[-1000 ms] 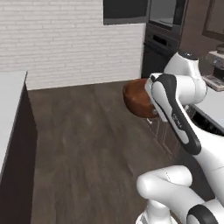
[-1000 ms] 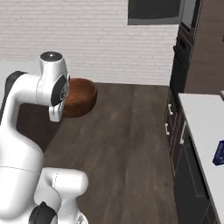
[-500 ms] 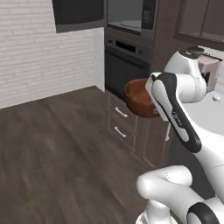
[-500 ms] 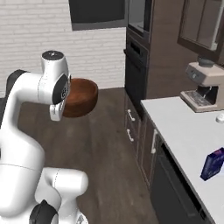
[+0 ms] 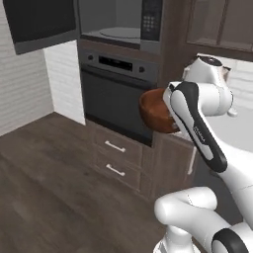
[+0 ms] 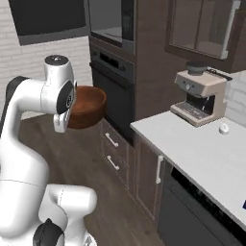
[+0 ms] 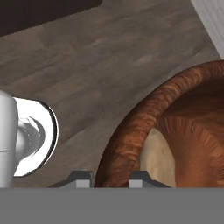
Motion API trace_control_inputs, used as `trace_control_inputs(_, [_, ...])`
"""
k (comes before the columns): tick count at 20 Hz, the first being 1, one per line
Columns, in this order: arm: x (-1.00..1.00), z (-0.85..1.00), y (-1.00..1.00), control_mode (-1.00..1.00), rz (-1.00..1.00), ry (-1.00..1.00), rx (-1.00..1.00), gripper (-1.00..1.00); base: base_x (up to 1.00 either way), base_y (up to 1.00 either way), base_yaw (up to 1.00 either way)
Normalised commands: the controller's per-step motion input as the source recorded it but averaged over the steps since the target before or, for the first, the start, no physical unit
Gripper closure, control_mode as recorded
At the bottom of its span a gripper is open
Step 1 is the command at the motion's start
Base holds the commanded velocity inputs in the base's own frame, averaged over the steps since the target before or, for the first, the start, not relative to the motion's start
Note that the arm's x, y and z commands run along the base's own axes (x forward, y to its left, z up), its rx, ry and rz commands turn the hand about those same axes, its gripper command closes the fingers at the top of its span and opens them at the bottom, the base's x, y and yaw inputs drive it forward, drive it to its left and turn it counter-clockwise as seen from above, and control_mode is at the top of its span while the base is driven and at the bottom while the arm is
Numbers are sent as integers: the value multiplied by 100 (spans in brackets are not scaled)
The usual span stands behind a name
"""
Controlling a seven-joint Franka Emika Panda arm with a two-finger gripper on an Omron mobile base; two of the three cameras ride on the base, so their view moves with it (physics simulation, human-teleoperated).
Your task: Pick the sweet potato from the sink and place it in the bowl. Then pick the bowl and place it in the microwave. Then close the microwave door and press the start button.
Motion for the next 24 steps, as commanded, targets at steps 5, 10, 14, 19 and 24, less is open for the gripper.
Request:
trace_control_inputs(5, [0, 0, 0, 100, 0, 0, 0, 100, 97, 100, -54])
trace_control_inputs(10, [0, 0, 0, 100, 0, 0, 0, 100, 79, 100, -36])
trace_control_inputs(14, [0, 0, 0, 100, 0, 0, 0, 100, 40, 100, 2])
trace_control_inputs(19, [0, 0, 0, 100, 0, 0, 0, 100, 25, 40, 24])
trace_control_inputs(24, [0, 0, 0, 100, 0, 0, 0, 100, 67, 5, 0])
